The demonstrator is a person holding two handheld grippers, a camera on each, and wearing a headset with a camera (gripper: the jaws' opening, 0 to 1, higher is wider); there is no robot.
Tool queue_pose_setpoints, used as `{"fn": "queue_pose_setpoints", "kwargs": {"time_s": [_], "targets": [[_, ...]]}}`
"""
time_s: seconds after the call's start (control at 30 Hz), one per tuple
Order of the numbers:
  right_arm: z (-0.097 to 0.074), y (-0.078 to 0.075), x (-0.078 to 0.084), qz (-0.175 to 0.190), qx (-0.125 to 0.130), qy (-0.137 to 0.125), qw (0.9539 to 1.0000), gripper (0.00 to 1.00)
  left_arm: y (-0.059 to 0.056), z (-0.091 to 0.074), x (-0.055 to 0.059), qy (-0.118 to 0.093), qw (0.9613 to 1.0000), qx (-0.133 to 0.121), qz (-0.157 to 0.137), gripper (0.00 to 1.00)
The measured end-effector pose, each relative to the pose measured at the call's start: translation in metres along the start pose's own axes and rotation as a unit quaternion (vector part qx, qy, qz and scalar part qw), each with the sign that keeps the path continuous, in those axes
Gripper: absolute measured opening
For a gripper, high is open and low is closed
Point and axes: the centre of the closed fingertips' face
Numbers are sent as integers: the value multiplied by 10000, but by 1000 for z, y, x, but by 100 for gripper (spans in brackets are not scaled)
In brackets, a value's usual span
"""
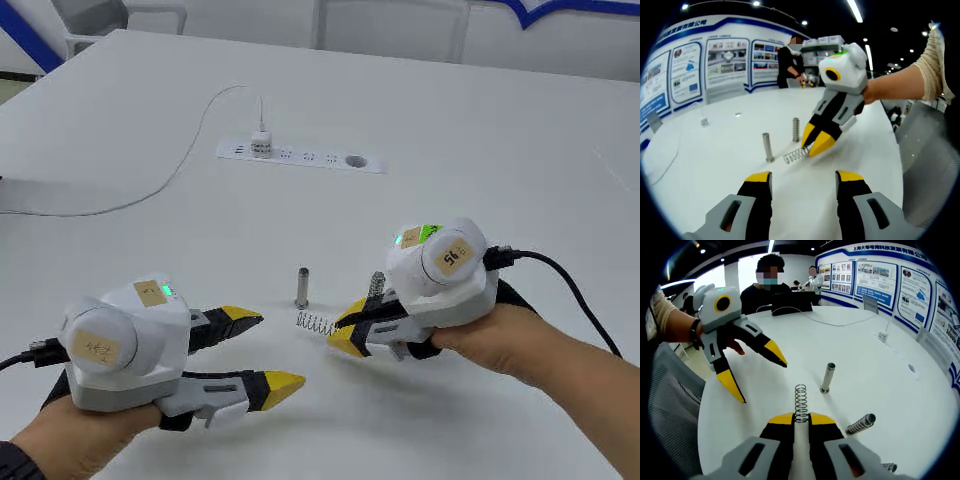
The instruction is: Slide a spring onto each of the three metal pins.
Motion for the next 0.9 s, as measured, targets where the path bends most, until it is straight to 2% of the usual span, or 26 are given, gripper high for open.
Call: {"fn": "queue_pose_setpoints", "kwargs": {"time_s": [0.17,0.47,0.63,0.9], "targets": [[-10,7,-3,-186,-103,-11,9998,12,-3,2,-1,2,10000,43,36,51],[-23,25,-5,-498,-454,61,9977,12,-9,2,-6,-37,9998,135,110,45],[-27,35,-7,-666,-713,72,9952,12,-14,3,-9,-63,9995,231,198,40],[-31,45,-10,-891,-924,119,9917,12,-21,3,-12,-82,9988,367,324,33]]}}
Point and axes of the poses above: the centre of the closed fingertips' face, and the gripper's own axes: z roughly forward along the fingers, y roughly to its left, x roughly out of its underside
